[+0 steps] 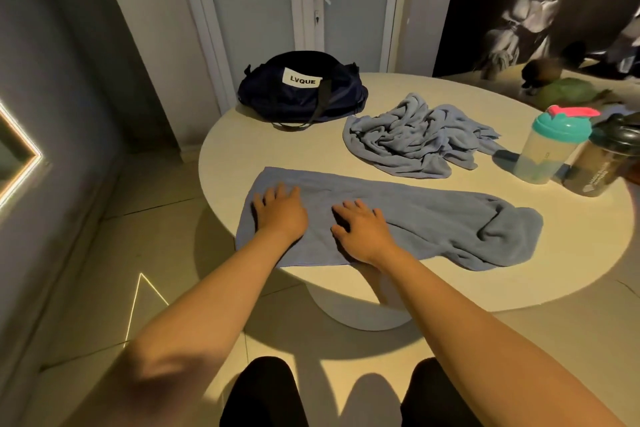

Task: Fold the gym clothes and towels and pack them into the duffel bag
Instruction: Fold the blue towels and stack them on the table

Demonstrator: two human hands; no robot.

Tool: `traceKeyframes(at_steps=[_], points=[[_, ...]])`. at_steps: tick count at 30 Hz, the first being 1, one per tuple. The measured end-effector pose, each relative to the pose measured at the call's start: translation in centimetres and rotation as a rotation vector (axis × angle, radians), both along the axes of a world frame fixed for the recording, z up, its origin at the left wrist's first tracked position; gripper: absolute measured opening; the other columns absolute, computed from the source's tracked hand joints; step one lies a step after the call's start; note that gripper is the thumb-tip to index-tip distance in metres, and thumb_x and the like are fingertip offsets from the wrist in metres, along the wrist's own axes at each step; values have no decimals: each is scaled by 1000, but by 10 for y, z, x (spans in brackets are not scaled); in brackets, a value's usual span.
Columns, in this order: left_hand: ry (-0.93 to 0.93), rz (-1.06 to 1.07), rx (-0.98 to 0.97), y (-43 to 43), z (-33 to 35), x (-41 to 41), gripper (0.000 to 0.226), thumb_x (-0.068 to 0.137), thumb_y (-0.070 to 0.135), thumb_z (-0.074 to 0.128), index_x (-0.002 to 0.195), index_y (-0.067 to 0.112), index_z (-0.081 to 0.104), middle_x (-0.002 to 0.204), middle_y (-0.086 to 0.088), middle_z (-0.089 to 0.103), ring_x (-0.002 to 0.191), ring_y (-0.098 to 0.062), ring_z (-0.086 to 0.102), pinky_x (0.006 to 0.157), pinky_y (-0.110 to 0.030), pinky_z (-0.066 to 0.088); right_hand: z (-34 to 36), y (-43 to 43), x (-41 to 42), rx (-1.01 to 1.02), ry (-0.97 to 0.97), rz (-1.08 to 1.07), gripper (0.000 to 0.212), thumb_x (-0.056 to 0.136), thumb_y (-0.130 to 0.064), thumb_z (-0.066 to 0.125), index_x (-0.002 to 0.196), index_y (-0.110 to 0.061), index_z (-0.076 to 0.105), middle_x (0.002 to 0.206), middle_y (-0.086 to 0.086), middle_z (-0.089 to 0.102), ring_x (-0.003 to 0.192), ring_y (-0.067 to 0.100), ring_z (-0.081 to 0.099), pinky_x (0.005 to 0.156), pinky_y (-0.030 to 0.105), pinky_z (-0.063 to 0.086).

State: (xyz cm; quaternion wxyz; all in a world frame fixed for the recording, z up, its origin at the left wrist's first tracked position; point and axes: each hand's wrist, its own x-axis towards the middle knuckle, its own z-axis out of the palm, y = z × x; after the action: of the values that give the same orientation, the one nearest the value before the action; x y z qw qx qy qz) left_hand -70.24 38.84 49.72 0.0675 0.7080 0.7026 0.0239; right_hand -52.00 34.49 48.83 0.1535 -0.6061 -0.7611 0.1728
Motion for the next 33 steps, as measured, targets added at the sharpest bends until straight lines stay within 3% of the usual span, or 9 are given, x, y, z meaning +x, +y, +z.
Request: traceKeyframes(at_steps=[3, 6, 9, 12, 16, 20, 25, 29, 33], points=[[-256, -169, 59, -20, -3, 40, 47, 106, 36, 34, 152, 29, 37, 161, -2, 33, 146, -28, 24, 120, -43, 23, 8, -3, 9, 87, 332, 10, 38, 101, -8, 48, 138, -12, 58, 142, 13, 56, 138, 33, 42, 116, 49, 31], [-186, -190, -11, -34, -12, 62, 59, 104, 56, 23, 159, 34, 22, 168, -2, 14, 153, -26, 9, 124, -44, 7, 7, -9, 25, 215, 143, -201, 29, 99, -12, 50, 121, -11, 67, 118, 15, 62, 114, 36, 53, 91, 44, 46], [-84, -149, -31, -35, -13, 59, 62, 104, 59, 15, 161, 34, 9, 169, -1, -1, 155, -23, -1, 123, -48, -2, 3, -20, 44, 212, -60, -303, 29, 98, -22, 50, 121, -18, 66, 116, 10, 62, 114, 34, 52, 97, 44, 39], [-44, -43, -82, -31, -5, 59, 58, 106, 44, 16, 161, 29, 5, 169, -3, -3, 155, -23, -1, 122, -52, -6, 0, -31, 57, 189, -3, -201, 27, 98, -16, 49, 118, -18, 67, 116, 7, 65, 113, 31, 52, 110, 54, 29], [23, -48, 85, -37, 9, 91, 59, 102, 28, 40, 158, 25, 22, 165, -11, 18, 151, -31, 15, 123, -53, 0, -2, -47, 79, 311, 87, -196, 27, 93, -9, 55, 115, -13, 71, 111, 11, 67, 106, 35, 57, 93, 45, 44], [-544, -472, 57, -65, -4, 154, 45, 102, 19, 46, 147, 25, 48, 150, -3, 46, 138, -24, 40, 116, -42, 33, -3, -65, 116, 368, -105, -576, 26, 96, -29, 52, 118, -18, 62, 127, 13, 50, 119, 36, 38, 92, 46, 28], [-340, -524, 93, -85, -19, 197, 48, 102, 46, 45, 147, 29, 47, 153, 4, 43, 142, -20, 33, 122, -39, 18, -6, -79, 155, -54, -77, -774, 51, 99, -54, 41, 143, -29, 40, 164, 20, 3, 149, 41, 0, 116, 58, 12], [-365, -499, 215, -87, -19, 197, 37, 101, 48, 49, 130, 26, 58, 134, 3, 55, 125, -22, 44, 110, -38, 35, -4, -75, 167, 258, 306, -539, 34, 98, -12, 51, 130, -18, 62, 134, 18, 52, 122, 36, 50, 96, 26, 37], [-733, -288, 144, -87, -15, 193, 33, 105, 47, 40, 108, 21, 61, 105, -6, 65, 97, -27, 57, 85, -48, 51, 26, -70, 162, 445, 584, -314, 35, 105, -18, 47, 139, -17, 54, 141, 6, 52, 131, 18, 46, 106, 23, 35]])
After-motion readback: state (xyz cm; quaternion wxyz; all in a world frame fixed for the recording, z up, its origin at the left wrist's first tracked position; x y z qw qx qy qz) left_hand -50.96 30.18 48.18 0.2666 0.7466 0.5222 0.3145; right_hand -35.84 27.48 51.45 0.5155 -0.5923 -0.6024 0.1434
